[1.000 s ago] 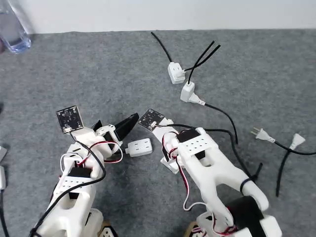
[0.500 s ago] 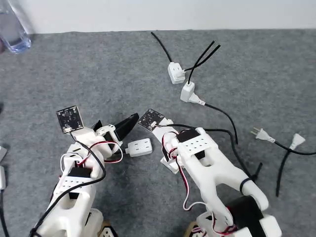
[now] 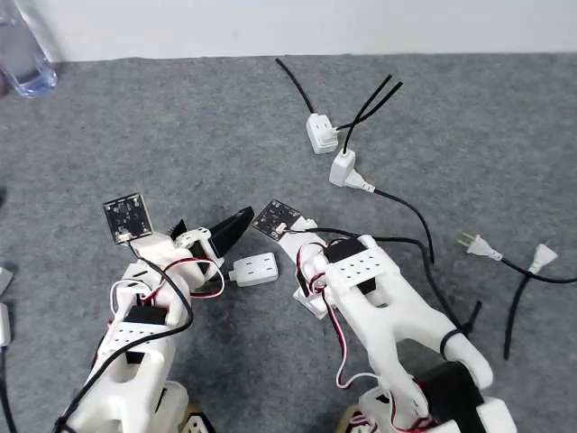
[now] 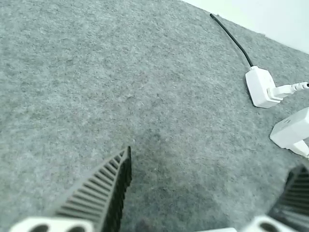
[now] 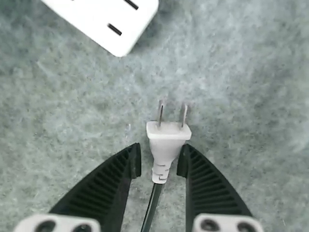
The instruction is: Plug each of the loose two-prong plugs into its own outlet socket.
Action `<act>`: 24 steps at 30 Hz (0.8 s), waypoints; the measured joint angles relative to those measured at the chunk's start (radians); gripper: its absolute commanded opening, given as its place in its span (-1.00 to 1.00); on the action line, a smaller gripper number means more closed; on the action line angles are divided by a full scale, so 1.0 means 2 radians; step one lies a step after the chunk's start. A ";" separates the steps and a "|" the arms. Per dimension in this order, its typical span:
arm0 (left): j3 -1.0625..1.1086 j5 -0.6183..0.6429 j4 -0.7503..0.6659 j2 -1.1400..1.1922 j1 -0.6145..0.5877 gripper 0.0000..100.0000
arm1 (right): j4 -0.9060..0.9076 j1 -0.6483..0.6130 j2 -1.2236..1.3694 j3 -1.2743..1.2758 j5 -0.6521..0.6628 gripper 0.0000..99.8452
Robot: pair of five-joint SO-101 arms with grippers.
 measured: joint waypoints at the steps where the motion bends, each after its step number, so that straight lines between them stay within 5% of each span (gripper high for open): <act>1: 0.000 0.000 0.000 0.000 0.000 -0.08 | -0.002 0.000 0.000 0.001 0.000 -0.75; 17: 0.000 0.000 0.000 0.000 0.000 -0.08 | -0.025 -0.007 -0.007 0.024 -0.003 -0.74; 24: 0.000 0.000 0.000 0.000 0.000 -0.08 | -0.006 0.004 -0.015 0.024 -0.004 -0.59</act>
